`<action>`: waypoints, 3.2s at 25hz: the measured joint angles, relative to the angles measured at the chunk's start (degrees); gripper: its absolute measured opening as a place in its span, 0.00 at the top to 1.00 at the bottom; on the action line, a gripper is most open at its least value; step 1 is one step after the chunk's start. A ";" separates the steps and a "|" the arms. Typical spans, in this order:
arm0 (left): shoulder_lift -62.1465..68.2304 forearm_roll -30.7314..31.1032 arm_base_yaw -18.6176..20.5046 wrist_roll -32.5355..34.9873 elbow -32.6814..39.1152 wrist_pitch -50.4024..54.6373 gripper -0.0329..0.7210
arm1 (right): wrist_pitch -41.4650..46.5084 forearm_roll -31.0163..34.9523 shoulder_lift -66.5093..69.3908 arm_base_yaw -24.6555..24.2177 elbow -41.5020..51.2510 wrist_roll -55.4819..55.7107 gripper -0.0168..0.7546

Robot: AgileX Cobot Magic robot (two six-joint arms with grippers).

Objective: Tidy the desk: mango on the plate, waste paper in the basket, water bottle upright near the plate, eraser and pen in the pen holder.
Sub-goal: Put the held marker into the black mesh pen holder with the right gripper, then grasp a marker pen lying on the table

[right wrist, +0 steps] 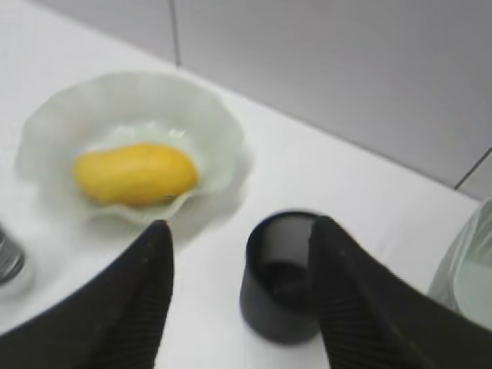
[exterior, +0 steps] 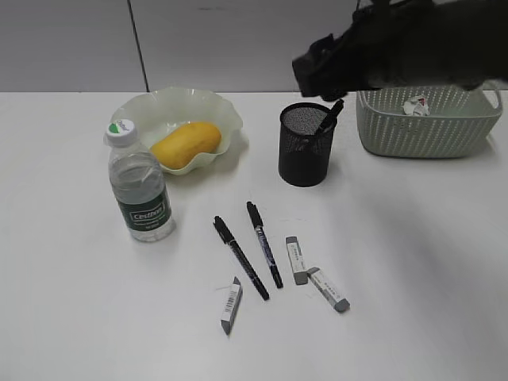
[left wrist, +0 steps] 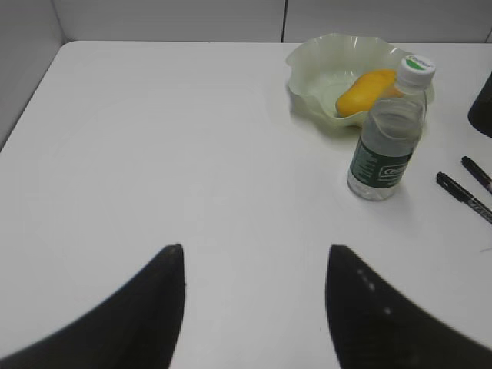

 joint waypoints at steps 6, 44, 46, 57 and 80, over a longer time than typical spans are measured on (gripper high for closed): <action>0.00 0.00 0.00 0.00 0.00 0.00 0.38 | 41.26 -3.95 -18.41 0.23 1.51 5.81 0.49; 48.90 -31.61 -14.39 31.29 -14.16 -15.43 0.61 | 66.12 -23.79 -92.12 0.29 27.10 26.85 0.53; 52.94 -31.21 -21.31 30.62 -14.16 -19.26 0.62 | 66.05 -23.80 -92.12 0.29 27.15 26.85 0.54; 91.79 1.34 -49.37 -12.72 -27.52 -25.93 0.63 | 66.05 -23.89 -92.12 0.29 27.45 26.85 0.55; 117.52 0.62 -33.33 -53.26 -37.84 -34.21 0.43 | 66.00 -23.89 -92.12 0.29 27.45 26.85 0.55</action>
